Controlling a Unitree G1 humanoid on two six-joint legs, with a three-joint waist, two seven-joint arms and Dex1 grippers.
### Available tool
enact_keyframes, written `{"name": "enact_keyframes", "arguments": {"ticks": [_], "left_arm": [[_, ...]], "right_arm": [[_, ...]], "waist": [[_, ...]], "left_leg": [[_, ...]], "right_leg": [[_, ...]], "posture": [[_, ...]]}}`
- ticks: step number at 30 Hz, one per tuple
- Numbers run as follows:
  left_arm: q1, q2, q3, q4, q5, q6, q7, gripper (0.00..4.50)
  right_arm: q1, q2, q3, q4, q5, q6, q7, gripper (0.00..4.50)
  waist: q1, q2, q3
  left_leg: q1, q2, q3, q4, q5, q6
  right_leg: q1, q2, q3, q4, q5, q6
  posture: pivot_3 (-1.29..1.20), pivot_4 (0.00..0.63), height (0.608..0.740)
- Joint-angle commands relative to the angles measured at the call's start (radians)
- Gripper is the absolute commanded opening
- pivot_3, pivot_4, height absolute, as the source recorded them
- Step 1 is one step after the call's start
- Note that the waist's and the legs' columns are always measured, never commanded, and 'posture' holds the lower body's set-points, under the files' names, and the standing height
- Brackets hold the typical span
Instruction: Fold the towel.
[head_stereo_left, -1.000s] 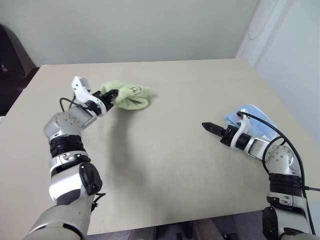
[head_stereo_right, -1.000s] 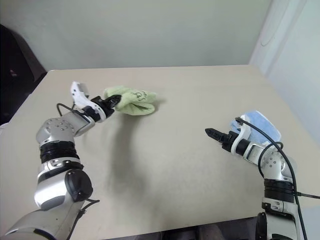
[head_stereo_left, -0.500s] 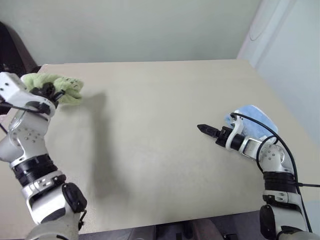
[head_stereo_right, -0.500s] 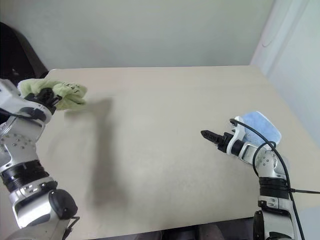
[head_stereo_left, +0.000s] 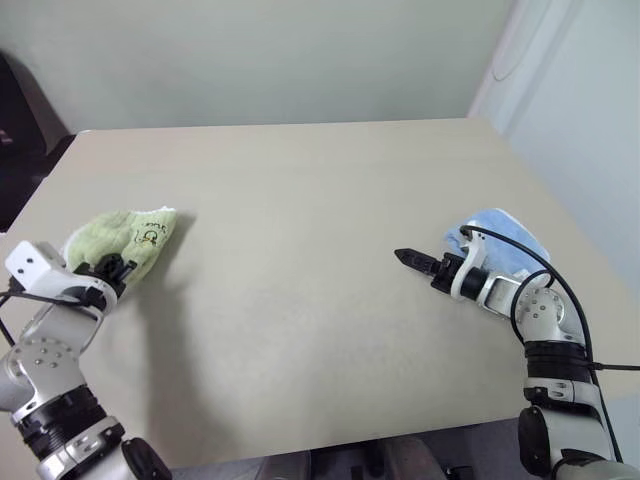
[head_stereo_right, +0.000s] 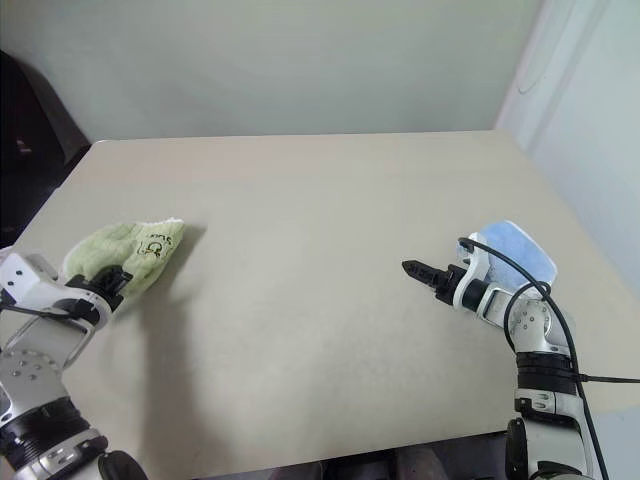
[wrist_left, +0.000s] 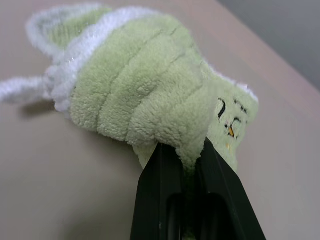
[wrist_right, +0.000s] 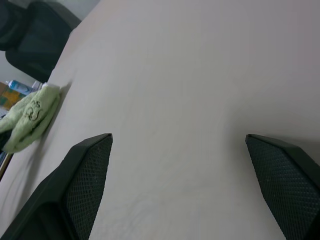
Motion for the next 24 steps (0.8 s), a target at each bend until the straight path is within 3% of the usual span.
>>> {"name": "enact_keyframes", "arguments": {"ticks": [1,2,3,4,14,20,24], "left_arm": [[0.015,0.006,0.022,-0.052,-0.037,0.023,0.019,0.04],[0.026,0.006,0.016,-0.055,-0.038,0.029,0.022,0.04],[0.034,0.004,0.011,-0.058,-0.04,0.034,0.024,0.6],[0.04,0.001,0.008,-0.062,-0.042,0.036,0.026,0.79],[0.047,-0.024,0.042,-0.066,-0.114,0.038,0.047,4.39],[0.133,-0.013,0.083,-0.063,-0.249,0.075,-0.044,4.45],[0.251,0.018,0.091,-0.066,-0.32,0.075,-0.2,4.45]], "right_arm": [[-0.031,-0.008,0.001,-0.003,-0.006,-0.018,0.024,4.5],[-0.034,-0.007,0.003,0.004,-0.011,-0.021,0.028,4.5],[-0.037,-0.006,0.004,0.009,-0.014,-0.024,0.031,4.5],[-0.041,-0.006,0.005,0.016,-0.018,-0.027,0.034,4.5],[-0.053,0.0,0.008,0.03,-0.032,-0.038,0.046,4.5],[-0.048,-0.003,0.001,0.017,-0.029,-0.031,0.048,4.5],[-0.041,-0.002,-0.001,0.003,-0.026,-0.023,0.046,4.5]], "waist": [[0.0,0.0,0.0],[-0.001,0.0,0.0],[-0.001,0.0,0.0],[-0.003,0.0,0.0],[-0.003,0.0,0.0],[-0.007,0.0,0.0],[-0.01,0.0,0.0]], "left_leg": [[0.0,0.0,0.0,0.0,0.0,0.0],[0.0,0.0,0.0,0.0,0.0,0.0],[0.0,0.0,0.0,0.0,0.0,0.0],[0.0,0.0,0.0,0.0,0.0,0.0],[0.001,0.0,0.0,-0.001,-0.001,-0.001],[0.001,0.0,0.0,-0.001,-0.002,-0.002],[0.002,0.0,0.0,-0.002,-0.008,-0.012]], "right_leg": [[0.0,0.0,0.0,0.0,0.0,0.0],[0.0,0.0,0.0,0.0,0.0,0.0],[0.0,0.0,0.0,0.0,0.0,0.0],[0.0,0.0,0.0,0.0,0.0,0.0],[0.0,0.0,0.0,0.0,0.0,0.0],[0.0,0.0,0.0,0.0,0.0,-0.001],[-0.001,0.001,0.0,0.0,-0.001,-0.001]], "posture": [[0.0,0.15,0.74],[0.0,0.15,0.74],[0.0,0.15,0.74],[0.0,0.15,0.74],[0.0,0.15,0.74],[0.0,0.15,0.74],[0.0,0.15,0.74]]}}
